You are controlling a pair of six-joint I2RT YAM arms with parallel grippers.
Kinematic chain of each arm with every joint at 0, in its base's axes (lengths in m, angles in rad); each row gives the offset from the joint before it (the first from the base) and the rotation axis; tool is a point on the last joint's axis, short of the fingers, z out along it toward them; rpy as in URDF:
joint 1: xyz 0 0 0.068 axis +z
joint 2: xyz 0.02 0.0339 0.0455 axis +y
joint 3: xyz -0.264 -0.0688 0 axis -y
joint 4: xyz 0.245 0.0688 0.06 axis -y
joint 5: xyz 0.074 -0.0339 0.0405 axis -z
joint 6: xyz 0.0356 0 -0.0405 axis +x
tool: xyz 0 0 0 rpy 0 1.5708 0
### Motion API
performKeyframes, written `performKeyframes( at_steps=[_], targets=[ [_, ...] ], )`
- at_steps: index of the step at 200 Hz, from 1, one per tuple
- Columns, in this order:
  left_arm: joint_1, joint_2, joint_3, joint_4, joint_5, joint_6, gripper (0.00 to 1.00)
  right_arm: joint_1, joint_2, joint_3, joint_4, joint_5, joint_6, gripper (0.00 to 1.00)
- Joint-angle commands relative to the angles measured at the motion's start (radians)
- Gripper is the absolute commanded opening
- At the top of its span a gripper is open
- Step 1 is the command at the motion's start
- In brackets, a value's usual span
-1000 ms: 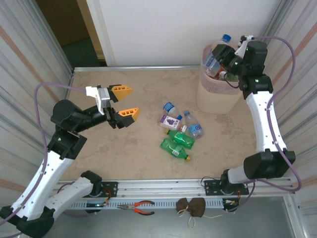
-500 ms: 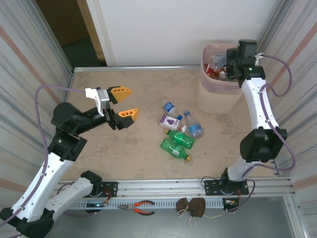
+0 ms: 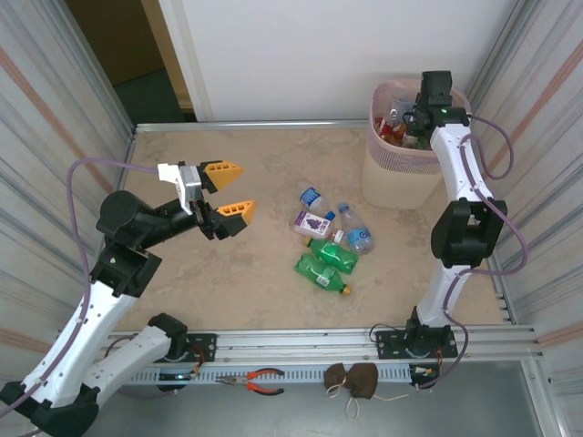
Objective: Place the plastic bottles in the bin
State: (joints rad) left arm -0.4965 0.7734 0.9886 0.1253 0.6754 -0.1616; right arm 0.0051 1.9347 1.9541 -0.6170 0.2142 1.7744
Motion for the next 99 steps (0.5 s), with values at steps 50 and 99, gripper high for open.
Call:
performKeyframes(
  at_steps=[50, 99],
  targets=[
    [0.010, -0.009, 0.009, 0.040, -0.024, -0.009, 0.79, 0.001, -0.020, 0.057, -0.098, 0.071, 0.026, 0.86],
    [0.010, 0.008, 0.006, 0.065, -0.014, -0.025, 0.79, 0.000, -0.119, 0.029, -0.090, 0.068, -0.090, 0.87]
  ],
)
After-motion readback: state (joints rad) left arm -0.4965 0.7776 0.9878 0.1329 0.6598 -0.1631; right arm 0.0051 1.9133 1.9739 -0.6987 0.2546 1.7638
